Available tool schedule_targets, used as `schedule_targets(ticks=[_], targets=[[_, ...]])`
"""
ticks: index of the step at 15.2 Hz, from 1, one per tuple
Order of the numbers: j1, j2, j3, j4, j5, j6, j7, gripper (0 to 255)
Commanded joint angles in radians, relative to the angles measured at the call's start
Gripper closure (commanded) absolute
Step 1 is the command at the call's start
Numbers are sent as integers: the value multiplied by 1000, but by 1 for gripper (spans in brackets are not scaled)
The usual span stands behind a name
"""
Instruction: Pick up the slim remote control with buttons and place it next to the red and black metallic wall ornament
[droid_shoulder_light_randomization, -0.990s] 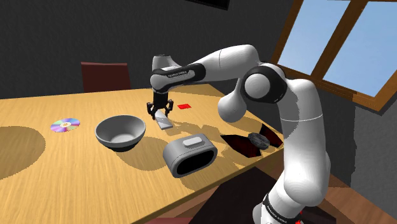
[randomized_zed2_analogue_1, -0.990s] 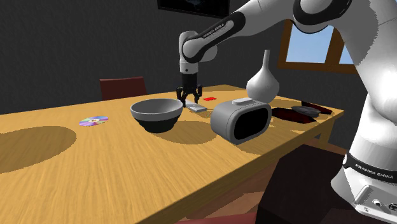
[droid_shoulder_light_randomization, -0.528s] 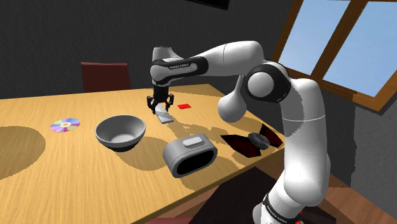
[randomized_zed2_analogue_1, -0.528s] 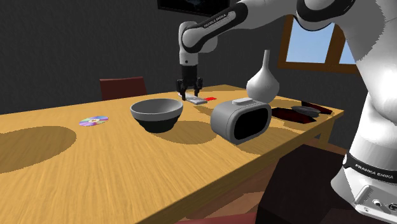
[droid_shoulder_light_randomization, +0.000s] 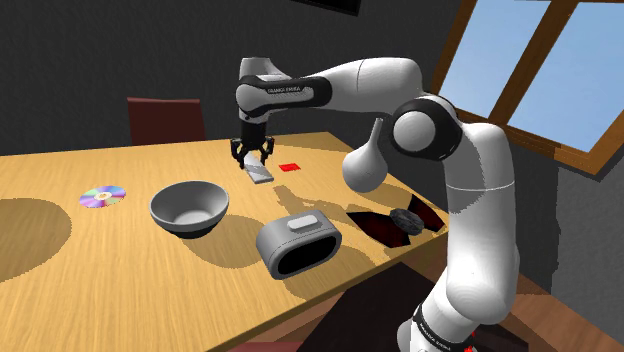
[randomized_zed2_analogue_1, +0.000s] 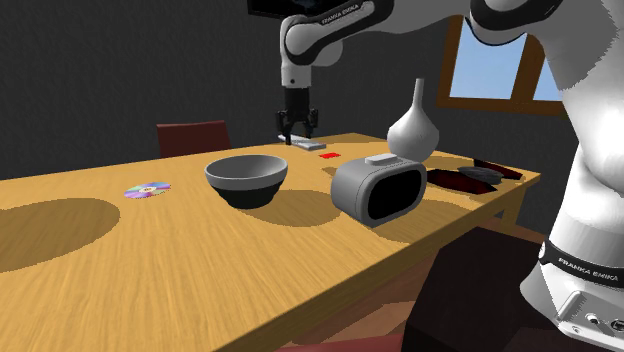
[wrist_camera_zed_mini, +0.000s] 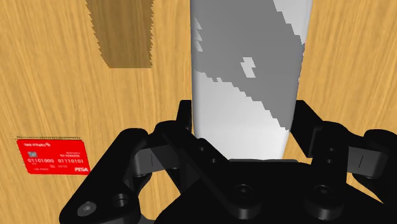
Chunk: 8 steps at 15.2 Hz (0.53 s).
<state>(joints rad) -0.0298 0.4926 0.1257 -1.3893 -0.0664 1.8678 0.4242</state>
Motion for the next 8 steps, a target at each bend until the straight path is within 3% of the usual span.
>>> schedule_targets(ticks=[1,8], targets=[[-8,-51,1,-67,5,16,-6,255],[-49,-349,-1,-492,42,145,-46,255]])
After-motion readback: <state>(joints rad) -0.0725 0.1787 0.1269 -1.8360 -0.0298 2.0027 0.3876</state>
